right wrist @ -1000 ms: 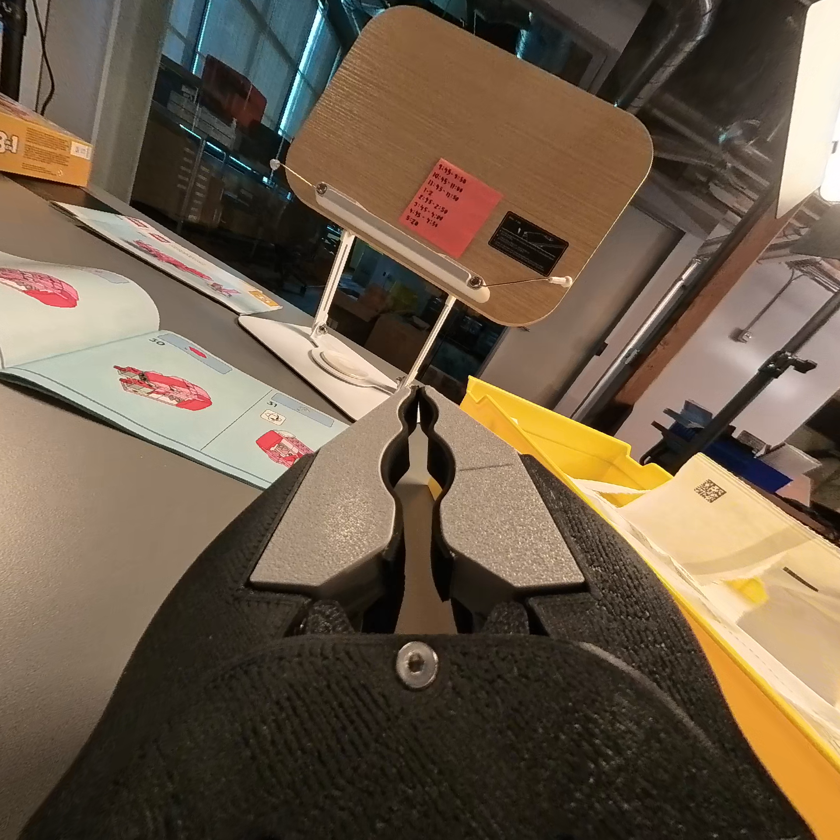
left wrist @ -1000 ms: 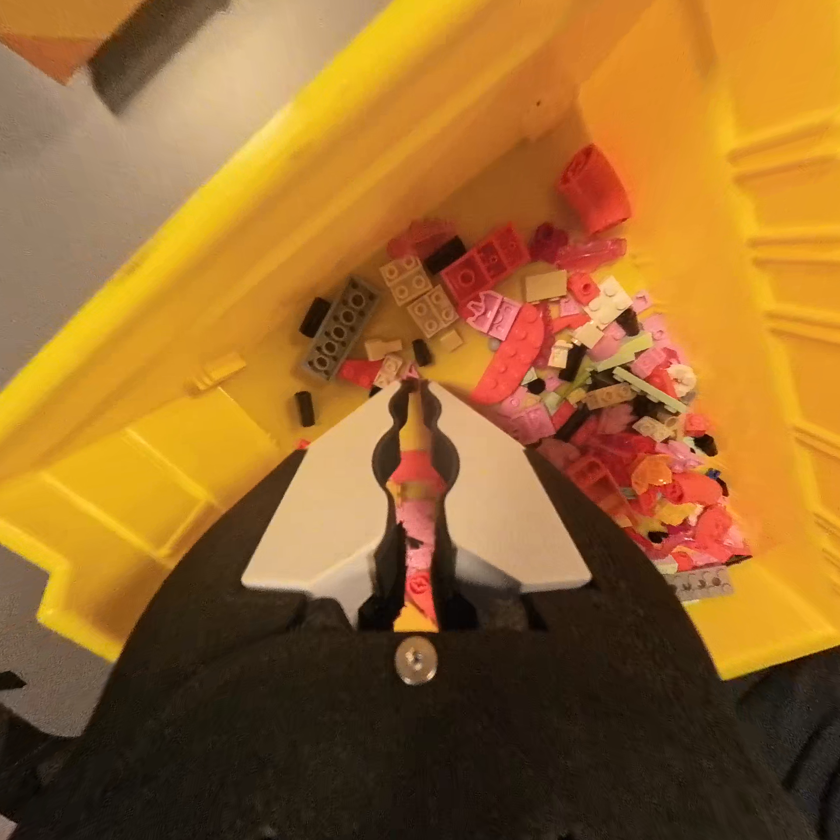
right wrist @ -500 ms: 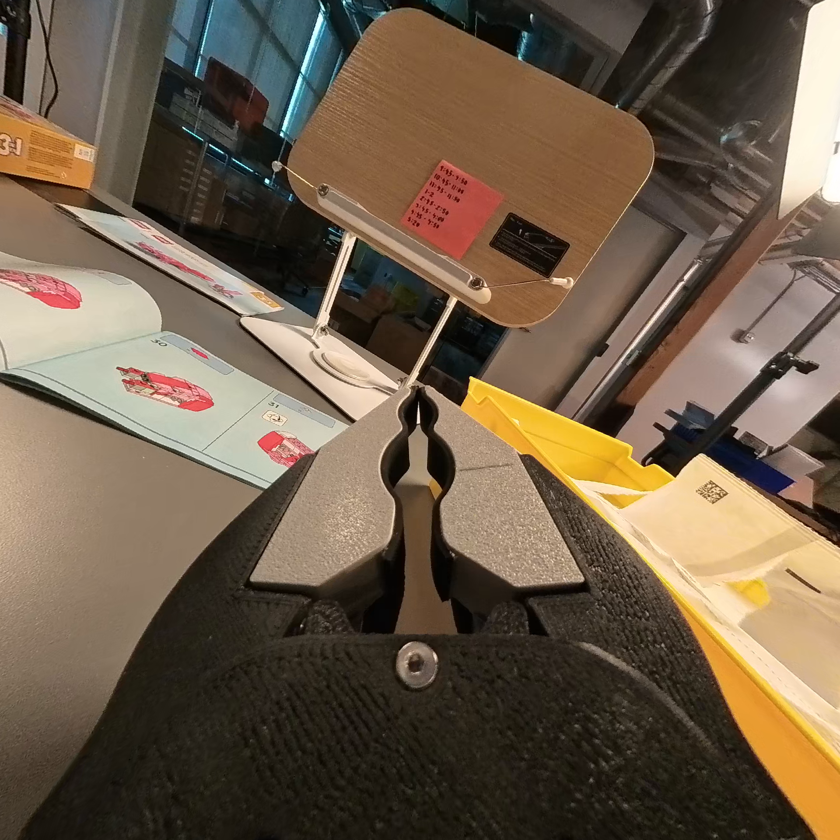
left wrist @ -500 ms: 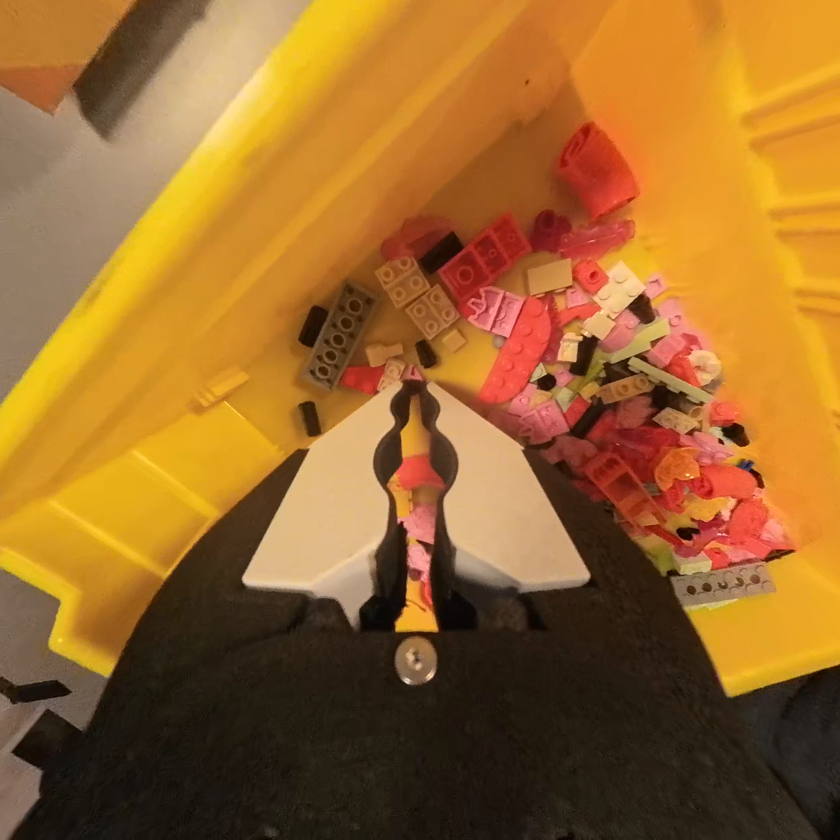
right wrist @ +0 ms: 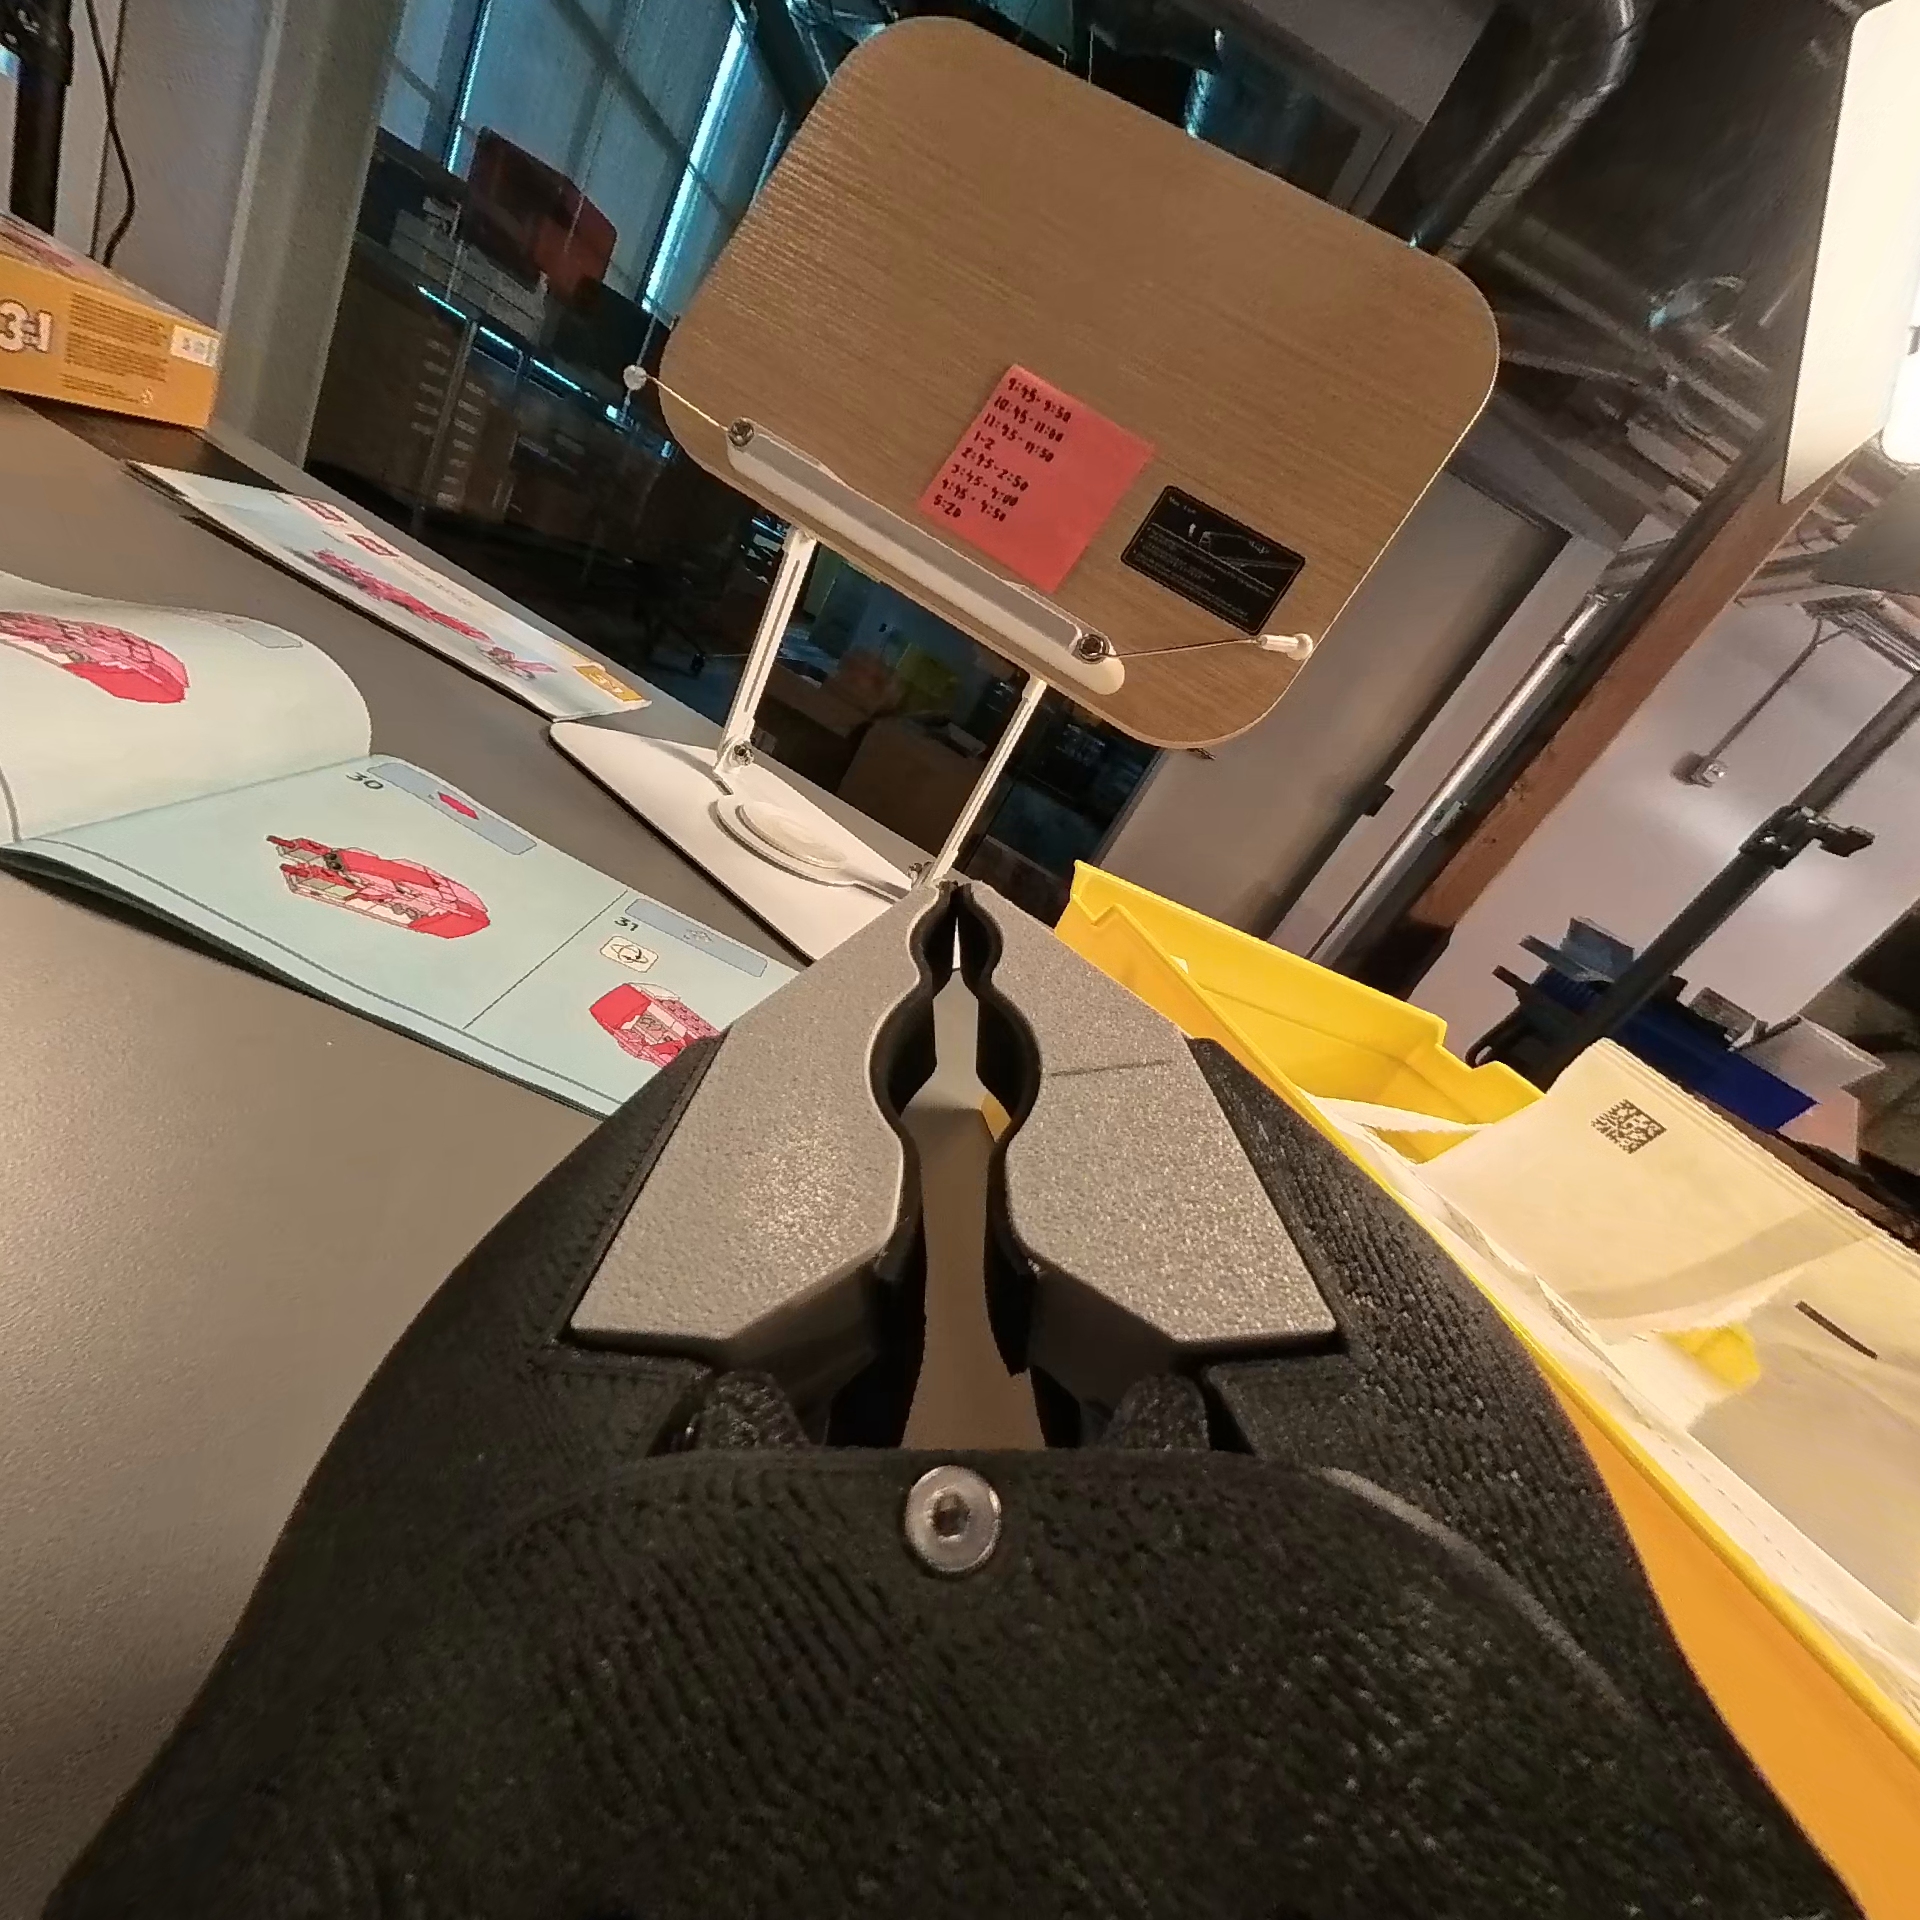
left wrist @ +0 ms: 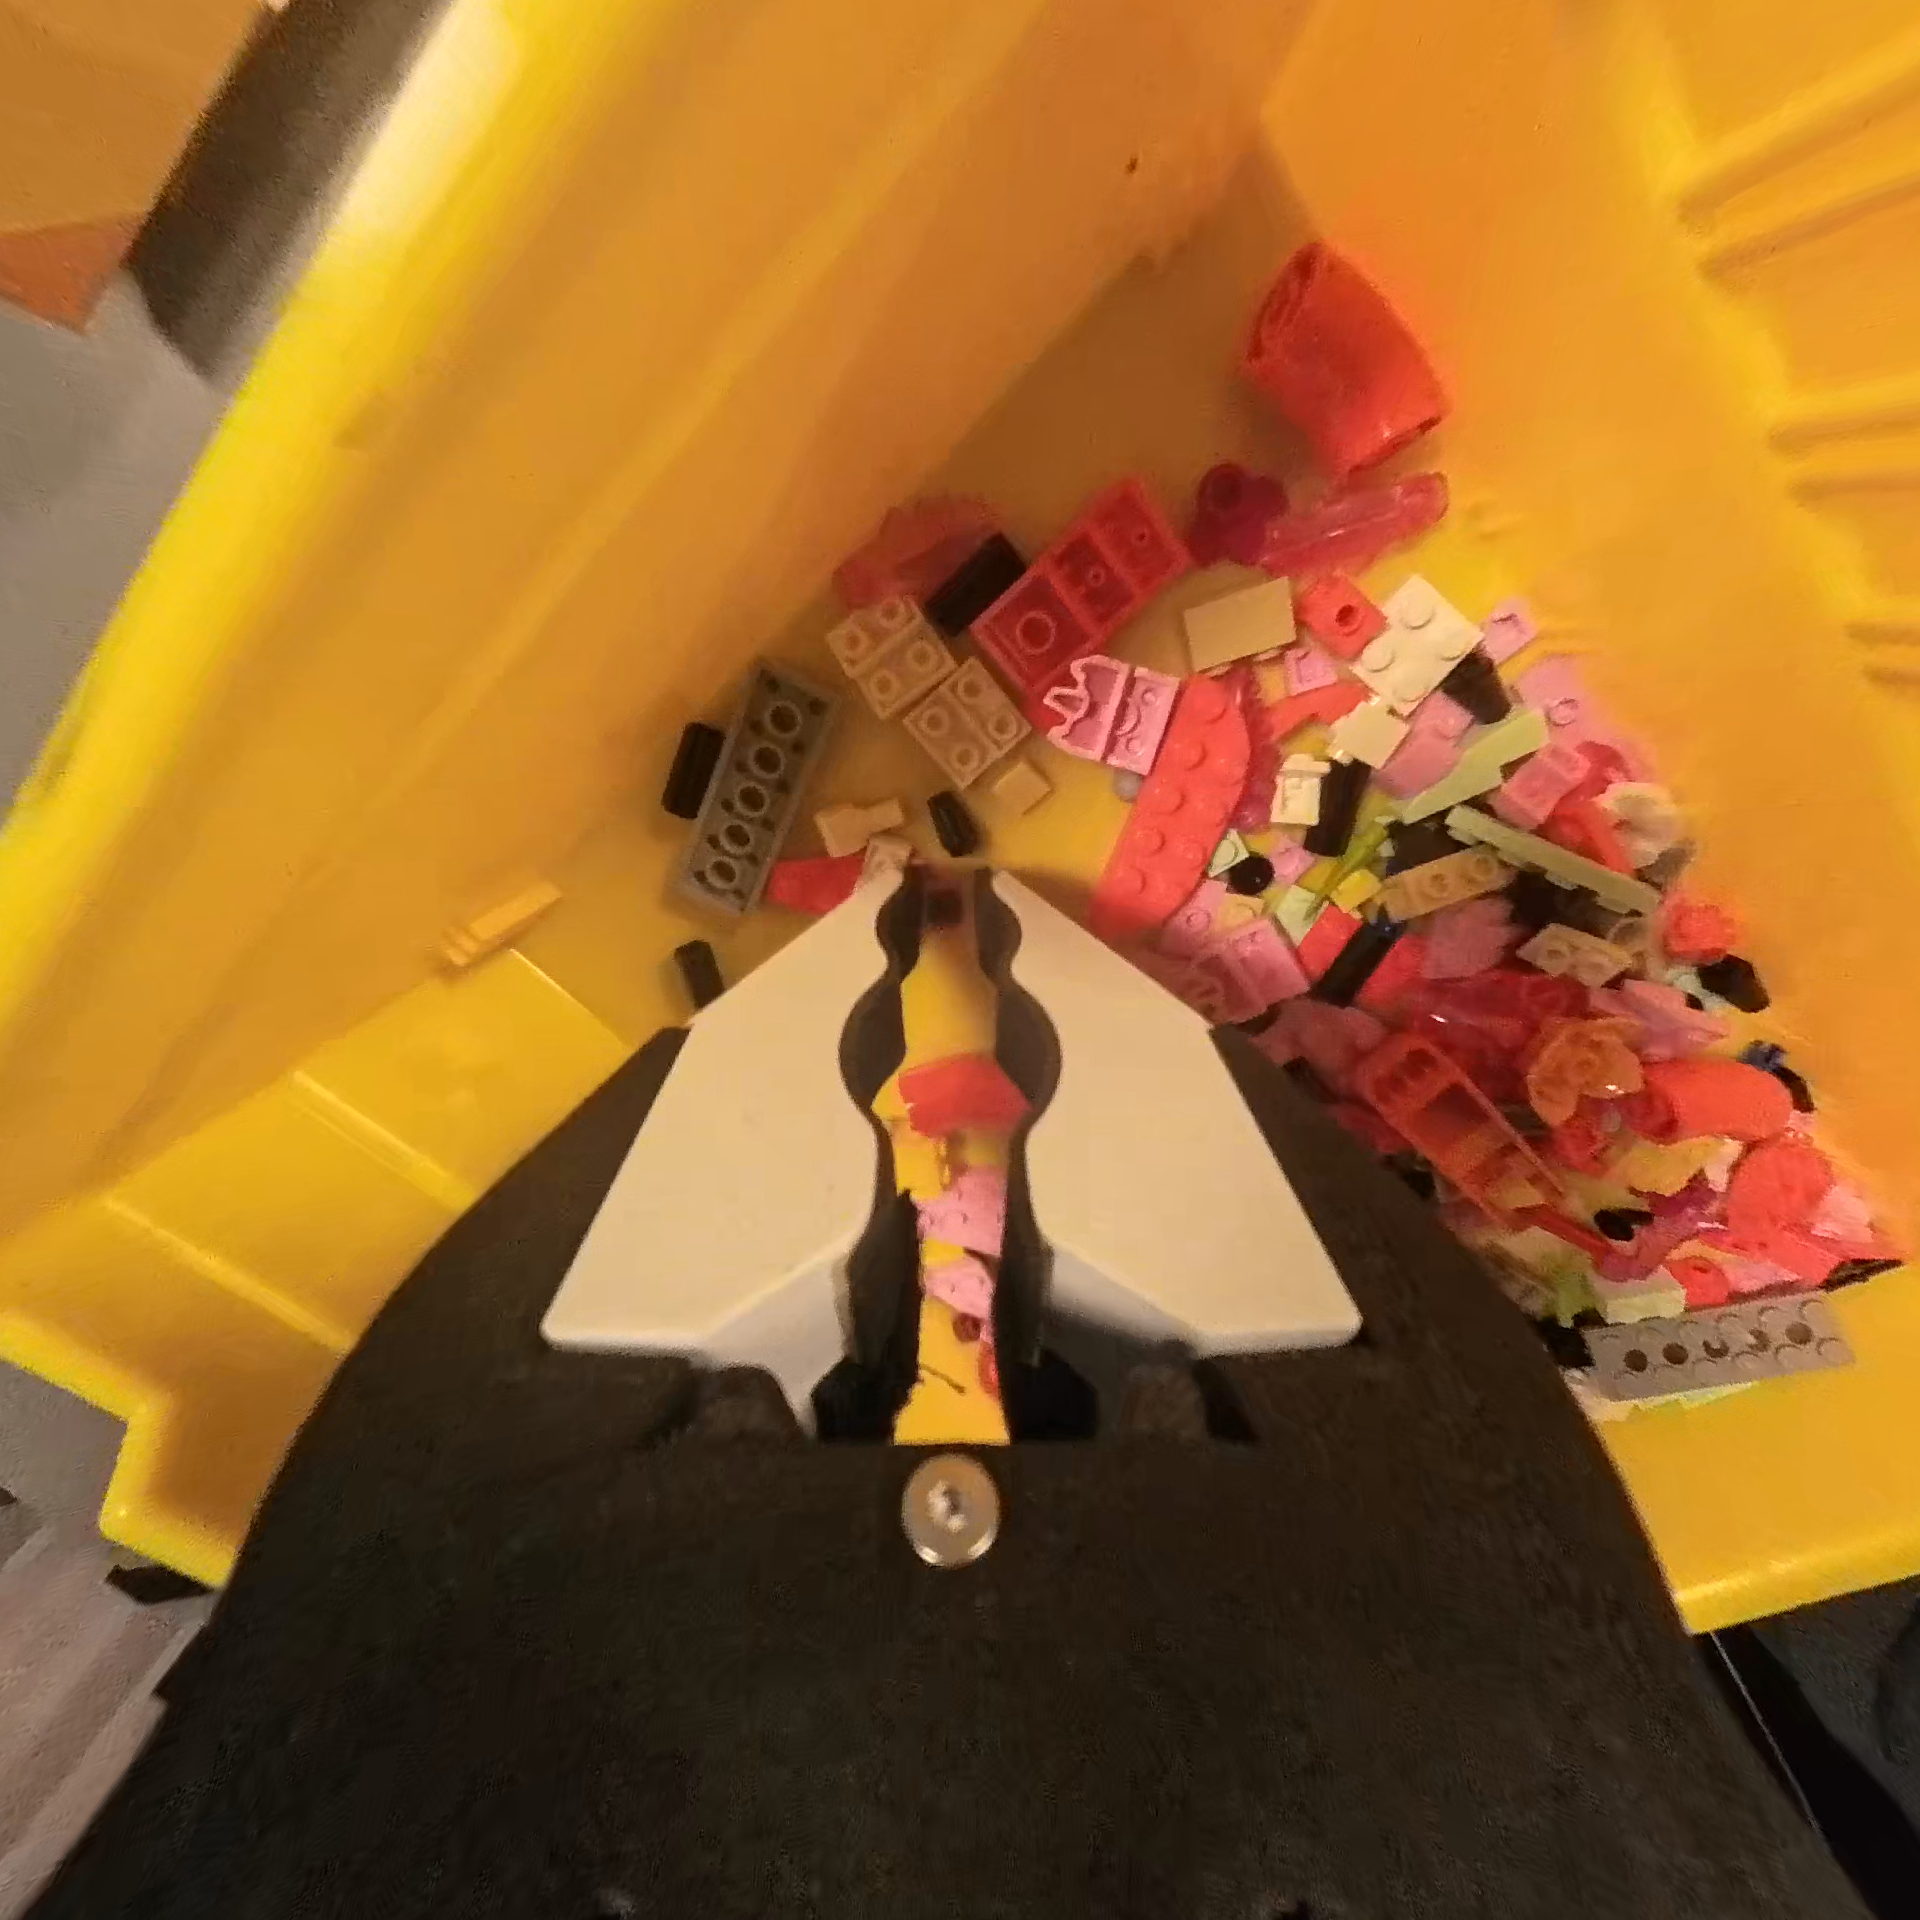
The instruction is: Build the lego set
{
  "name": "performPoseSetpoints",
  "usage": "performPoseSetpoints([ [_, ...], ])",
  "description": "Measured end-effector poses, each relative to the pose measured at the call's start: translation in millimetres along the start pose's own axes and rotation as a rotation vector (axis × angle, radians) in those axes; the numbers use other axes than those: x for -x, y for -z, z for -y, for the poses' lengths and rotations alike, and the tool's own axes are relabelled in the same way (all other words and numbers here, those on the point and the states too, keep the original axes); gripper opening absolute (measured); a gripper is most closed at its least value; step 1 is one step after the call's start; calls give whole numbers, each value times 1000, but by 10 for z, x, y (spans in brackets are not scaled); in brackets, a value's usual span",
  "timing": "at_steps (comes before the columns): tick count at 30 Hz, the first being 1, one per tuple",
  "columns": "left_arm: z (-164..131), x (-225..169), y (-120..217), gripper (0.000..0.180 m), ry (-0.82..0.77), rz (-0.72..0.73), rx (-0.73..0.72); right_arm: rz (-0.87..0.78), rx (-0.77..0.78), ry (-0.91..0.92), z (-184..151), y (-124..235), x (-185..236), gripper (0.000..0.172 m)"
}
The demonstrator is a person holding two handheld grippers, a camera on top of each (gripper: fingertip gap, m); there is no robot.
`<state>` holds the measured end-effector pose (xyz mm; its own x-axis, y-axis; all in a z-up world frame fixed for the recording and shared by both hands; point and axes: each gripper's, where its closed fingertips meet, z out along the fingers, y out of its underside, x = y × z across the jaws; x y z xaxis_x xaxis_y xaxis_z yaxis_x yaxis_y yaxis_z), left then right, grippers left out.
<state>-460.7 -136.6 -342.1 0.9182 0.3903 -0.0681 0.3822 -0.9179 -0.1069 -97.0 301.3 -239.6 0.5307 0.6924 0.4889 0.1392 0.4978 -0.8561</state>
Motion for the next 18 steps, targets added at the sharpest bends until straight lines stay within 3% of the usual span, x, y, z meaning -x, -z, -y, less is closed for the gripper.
performPoseSetpoints([
  [9,-71,16,15,7,28,-22,-3,1,1,2,-1,0,2,0],
  [18,37,16,81,5,42,-34,-87,2,1,2,-1,1,5,0],
])
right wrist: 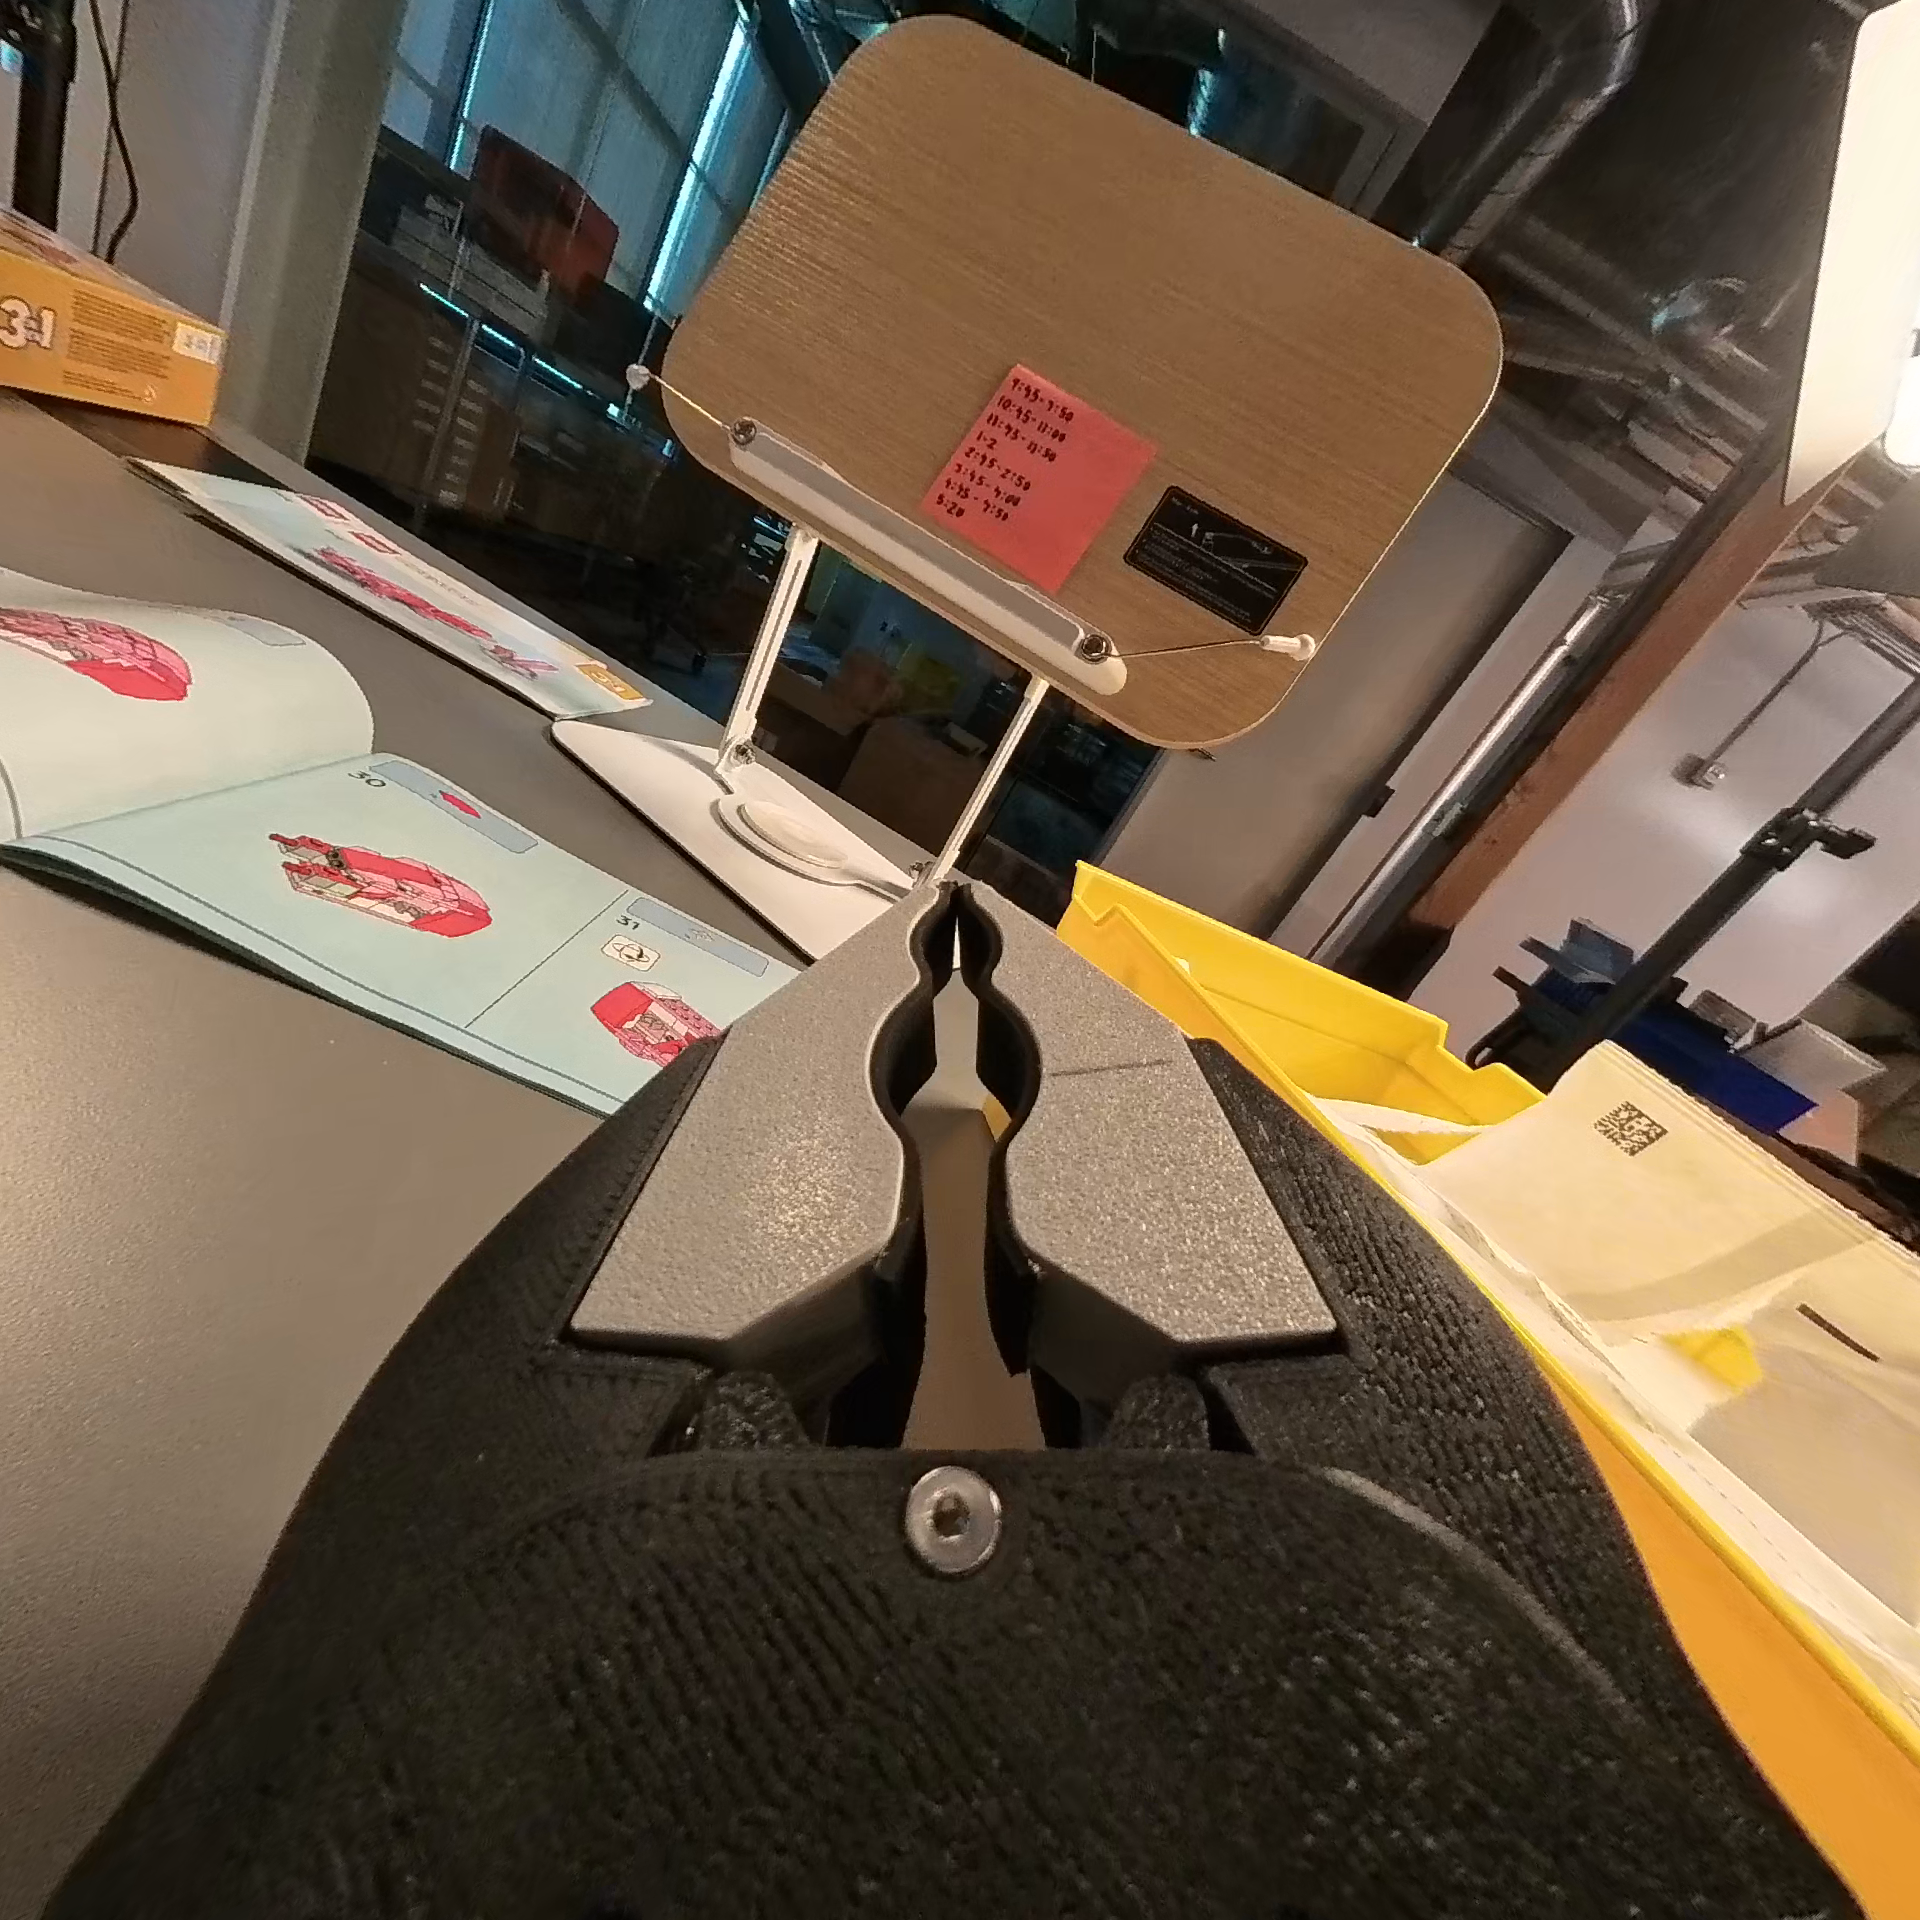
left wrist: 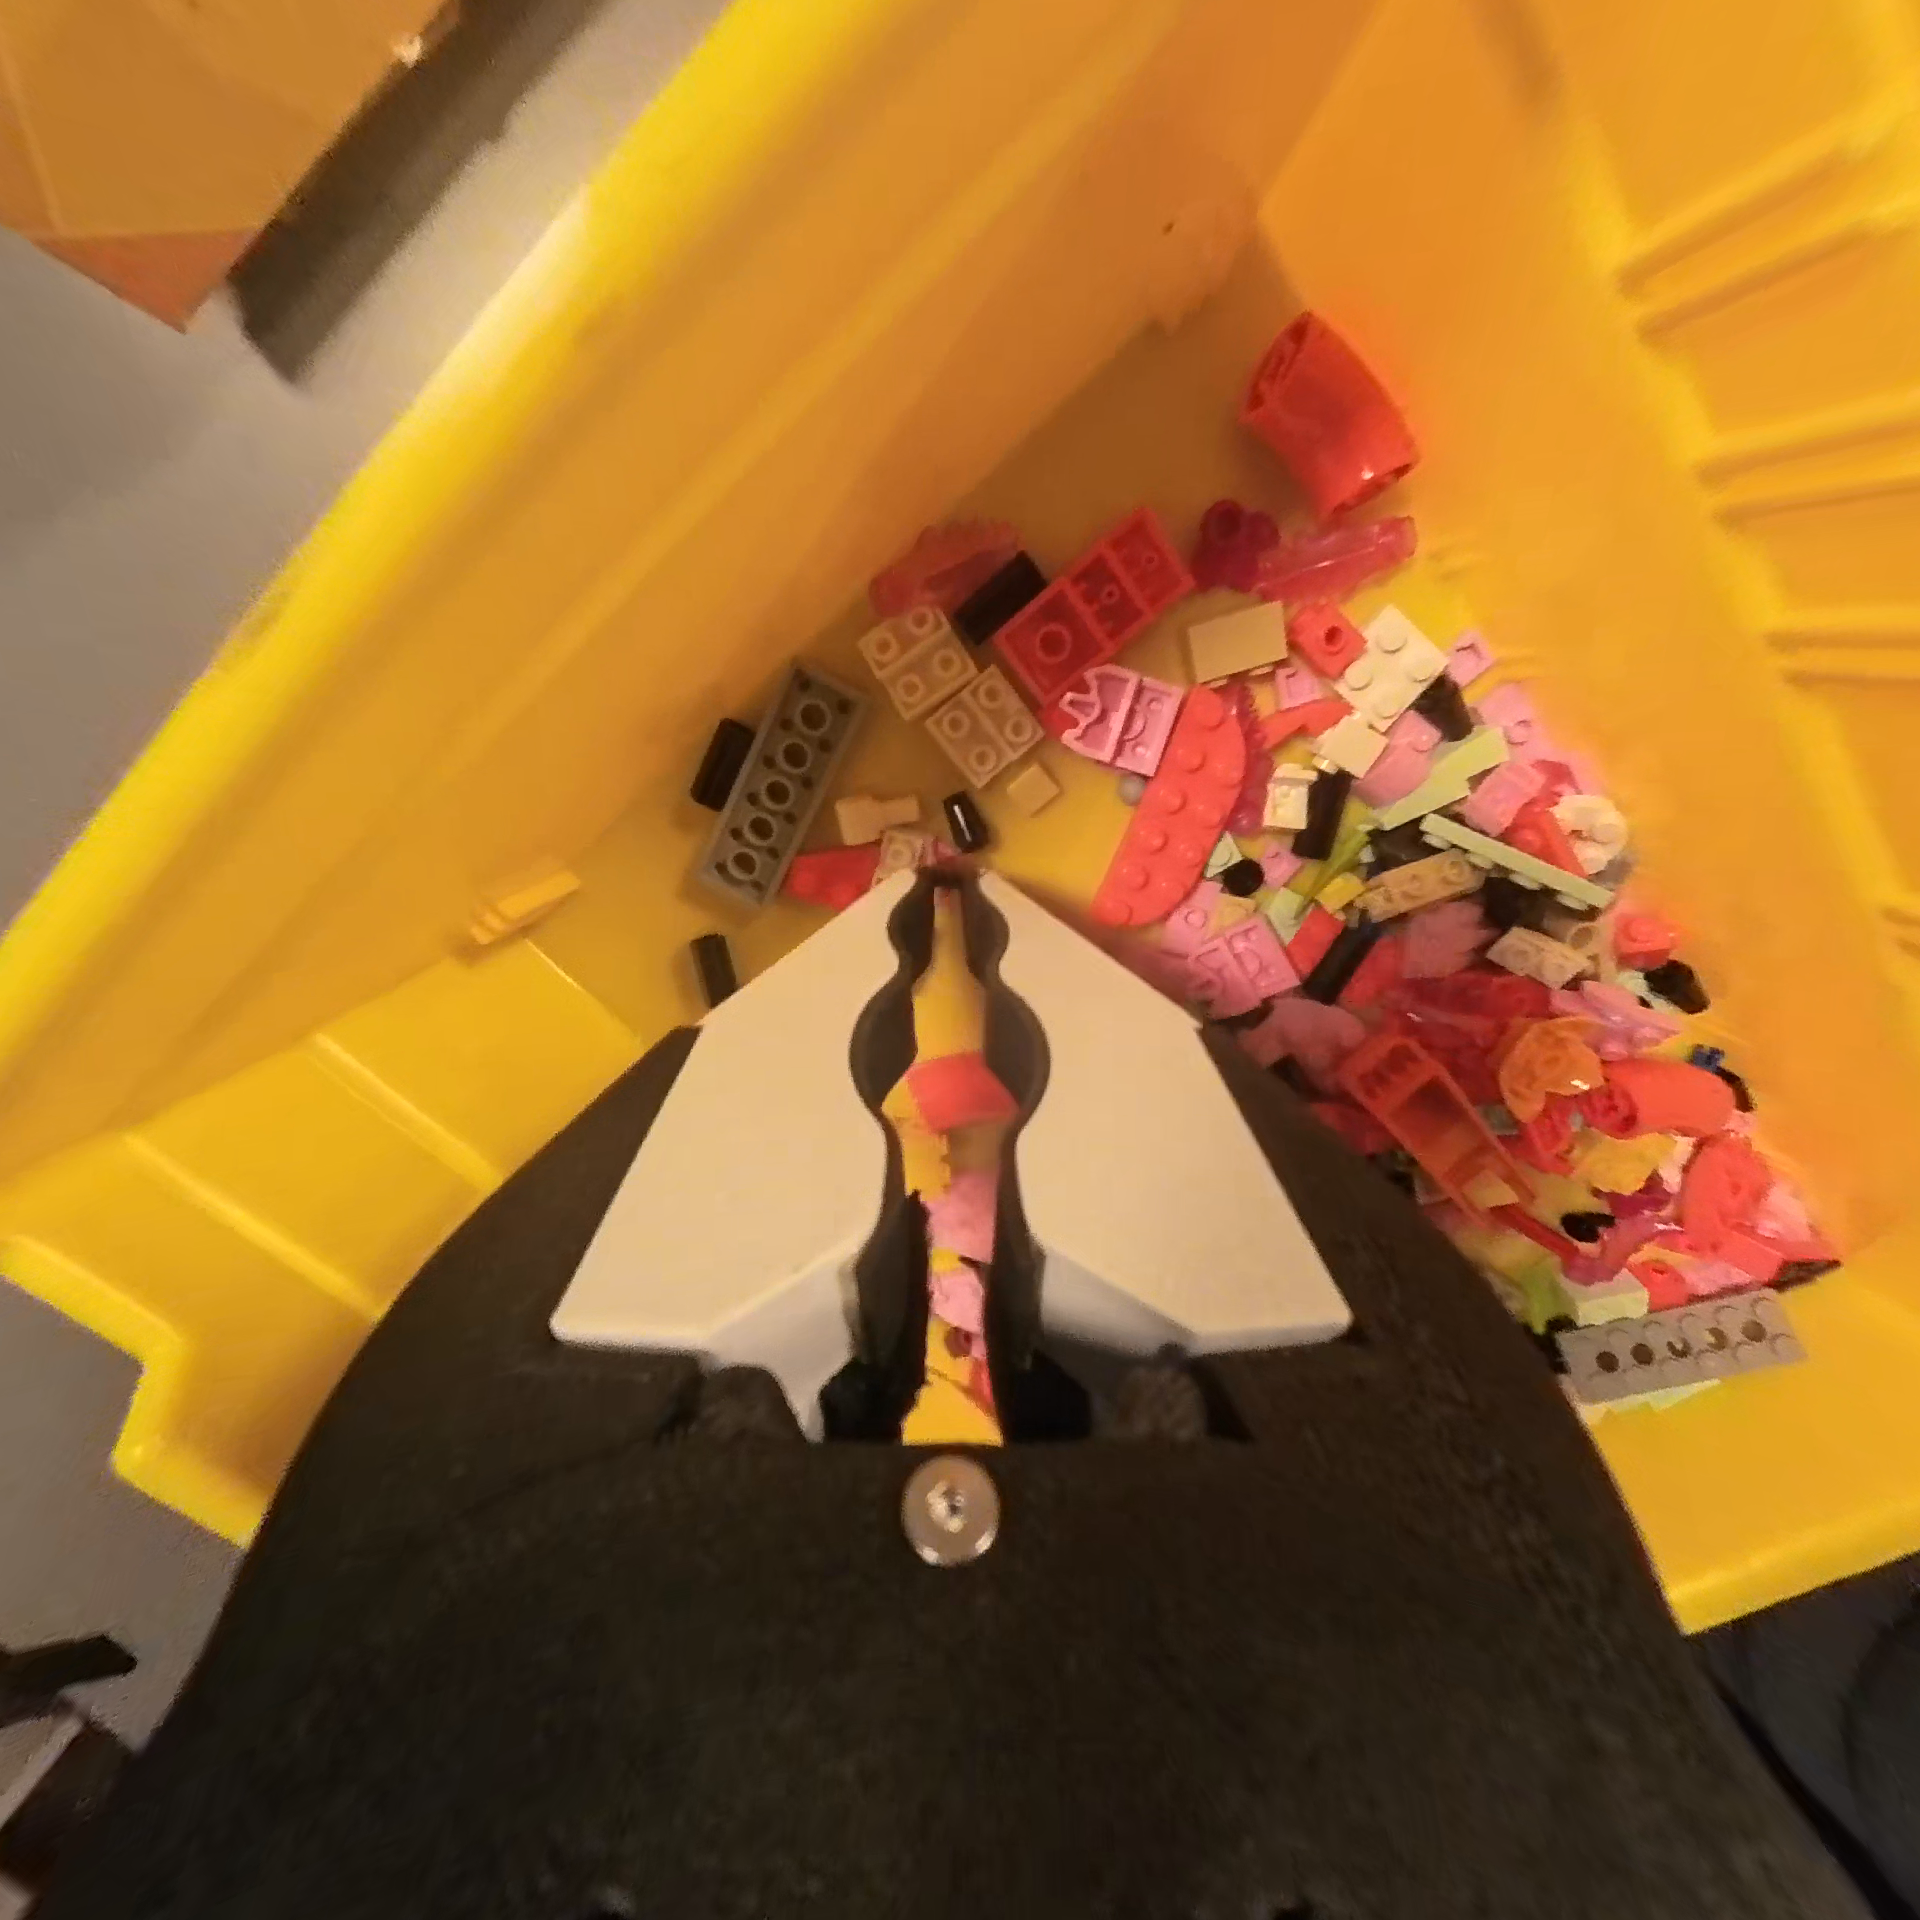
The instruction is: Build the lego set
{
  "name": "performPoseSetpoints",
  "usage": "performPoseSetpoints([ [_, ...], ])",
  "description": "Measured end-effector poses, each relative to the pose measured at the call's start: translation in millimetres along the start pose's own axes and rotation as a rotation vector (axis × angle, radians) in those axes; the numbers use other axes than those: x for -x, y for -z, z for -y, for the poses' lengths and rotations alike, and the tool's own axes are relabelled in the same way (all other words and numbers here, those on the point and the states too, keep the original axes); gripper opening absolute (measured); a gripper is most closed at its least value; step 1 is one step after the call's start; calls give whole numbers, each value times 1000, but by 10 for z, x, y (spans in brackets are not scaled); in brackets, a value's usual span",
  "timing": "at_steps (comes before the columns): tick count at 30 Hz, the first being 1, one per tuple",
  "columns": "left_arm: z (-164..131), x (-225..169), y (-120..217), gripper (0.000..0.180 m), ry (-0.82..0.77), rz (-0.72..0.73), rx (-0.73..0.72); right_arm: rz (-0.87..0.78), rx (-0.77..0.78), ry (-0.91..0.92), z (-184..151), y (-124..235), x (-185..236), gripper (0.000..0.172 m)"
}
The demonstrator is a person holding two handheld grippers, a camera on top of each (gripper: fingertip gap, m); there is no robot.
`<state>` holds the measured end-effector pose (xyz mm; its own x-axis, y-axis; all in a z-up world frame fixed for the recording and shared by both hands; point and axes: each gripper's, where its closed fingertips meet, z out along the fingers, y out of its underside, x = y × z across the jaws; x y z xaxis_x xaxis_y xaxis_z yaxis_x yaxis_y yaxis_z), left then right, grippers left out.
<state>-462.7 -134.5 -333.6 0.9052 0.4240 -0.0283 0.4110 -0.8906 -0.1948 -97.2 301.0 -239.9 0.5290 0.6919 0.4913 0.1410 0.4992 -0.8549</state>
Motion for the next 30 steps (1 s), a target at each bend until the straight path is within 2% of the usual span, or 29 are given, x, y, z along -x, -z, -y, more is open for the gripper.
performPoseSetpoints([
  [5,97,-339,113,9,-45,-189,-66,1,0,0,0,0,1,0],
  [7,45,-274,82,40,-35,-139,-18,1,0,0,0,0,1,0],
  [8,30,-214,67,43,-37,-98,-5,1,0,0,0,0,1,0],
  [10,16,-113,50,31,-17,-42,6,1,0,0,0,1,1,0],
  [13,29,-82,40,12,54,-68,-4,1,0,0,0,1,2,0],
  [23,-55,8,-44,18,112,-78,38,5,3,4,-5,-4,10,0],
  [30,-52,-15,-44,12,114,-92,41,5,2,4,-3,-5,9,0],
])
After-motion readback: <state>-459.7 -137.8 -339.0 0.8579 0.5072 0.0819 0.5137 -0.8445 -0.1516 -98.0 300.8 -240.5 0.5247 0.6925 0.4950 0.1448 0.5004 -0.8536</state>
